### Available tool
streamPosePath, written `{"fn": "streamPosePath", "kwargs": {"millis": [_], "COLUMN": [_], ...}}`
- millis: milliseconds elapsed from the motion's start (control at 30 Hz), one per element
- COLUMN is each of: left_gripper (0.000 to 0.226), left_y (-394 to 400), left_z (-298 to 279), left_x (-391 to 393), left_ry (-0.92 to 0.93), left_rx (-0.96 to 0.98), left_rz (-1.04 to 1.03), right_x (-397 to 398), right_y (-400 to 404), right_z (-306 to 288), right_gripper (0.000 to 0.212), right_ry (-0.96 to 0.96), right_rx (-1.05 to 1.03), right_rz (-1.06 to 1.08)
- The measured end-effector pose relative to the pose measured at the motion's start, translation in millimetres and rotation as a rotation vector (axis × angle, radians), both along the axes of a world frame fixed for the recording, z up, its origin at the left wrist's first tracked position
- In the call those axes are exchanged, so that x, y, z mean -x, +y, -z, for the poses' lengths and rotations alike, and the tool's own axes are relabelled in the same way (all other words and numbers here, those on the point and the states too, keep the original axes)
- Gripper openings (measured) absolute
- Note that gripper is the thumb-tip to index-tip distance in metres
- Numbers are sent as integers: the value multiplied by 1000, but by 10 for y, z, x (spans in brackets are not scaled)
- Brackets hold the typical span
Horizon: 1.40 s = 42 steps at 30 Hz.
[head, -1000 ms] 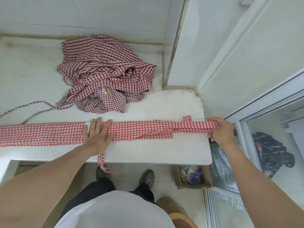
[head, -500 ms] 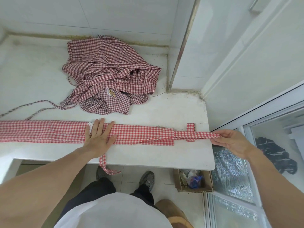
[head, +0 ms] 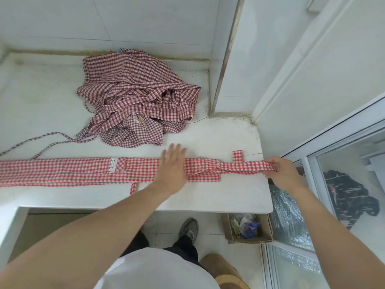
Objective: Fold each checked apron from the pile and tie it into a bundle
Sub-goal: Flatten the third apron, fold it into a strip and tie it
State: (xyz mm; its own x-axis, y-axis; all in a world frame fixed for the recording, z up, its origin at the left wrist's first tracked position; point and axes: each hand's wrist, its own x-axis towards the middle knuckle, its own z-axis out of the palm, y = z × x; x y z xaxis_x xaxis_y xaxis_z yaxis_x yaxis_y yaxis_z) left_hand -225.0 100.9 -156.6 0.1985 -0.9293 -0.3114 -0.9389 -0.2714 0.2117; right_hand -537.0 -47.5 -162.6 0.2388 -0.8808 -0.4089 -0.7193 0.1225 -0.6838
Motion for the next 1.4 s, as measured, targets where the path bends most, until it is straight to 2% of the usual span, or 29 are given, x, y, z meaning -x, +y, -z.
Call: {"fn": "streamPosePath", "kwargs": {"millis": [67, 167, 267, 333, 400, 500, 667, 833, 933, 1000, 1067, 1167, 1233, 1300, 1400], "left_gripper": [64, 65, 64, 65, 65, 64, 69, 72, 73, 77, 79, 61, 61, 67, 56], "left_y": [-43, -11, 12, -5, -24, -23, 1, 1, -43, -114, -158, -143, -82, -20, 36], "left_z": [51, 243, 382, 373, 344, 329, 309, 334, 300, 236, 127, -68, -146, -180, -198], "left_x": [270, 509, 522, 501, 505, 502, 507, 519, 540, 545, 570, 617, 599, 560, 482], "left_ry": [109, 110, 10, 20, 37, 59, 119, 100, 125, 245, 411, 788, 992, 1093, 1308], "left_rx": [51, -82, -150, -176, -188, -163, -109, -114, -155, -159, -3, 226, 217, 177, 190], "left_rz": [131, 317, 371, 374, 377, 359, 335, 343, 314, 262, 157, -135, -289, -400, -491], "right_x": [-42, -49, -41, -32, -6, -16, -145, -569, -910, -1138, -1325, -1498, -1602, -1685, -1751], "right_y": [36, 94, 109, 100, 80, 92, 126, 248, 351, 454, 569, 677, 737, 806, 918], "right_z": [-23, -29, -52, -54, -68, -100, -320, -555, -638, -680, -685, -629, -586, -534, -493], "right_gripper": [25, 26, 20, 16, 14, 19, 24, 30, 35, 38, 40, 36, 33, 30, 32], "right_ry": [77, 43, 47, 70, 40, -85, -366, -614, -692, -685, -660, -596, -578, -570, -580], "right_rx": [55, 59, 69, 41, -15, -108, -77, 10, 27, 23, 21, 49, 42, 26, -30], "right_rz": [-60, 12, -9, -30, 35, 191, 445, 509, 447, 367, 315, 286, 285, 307, 314]}}
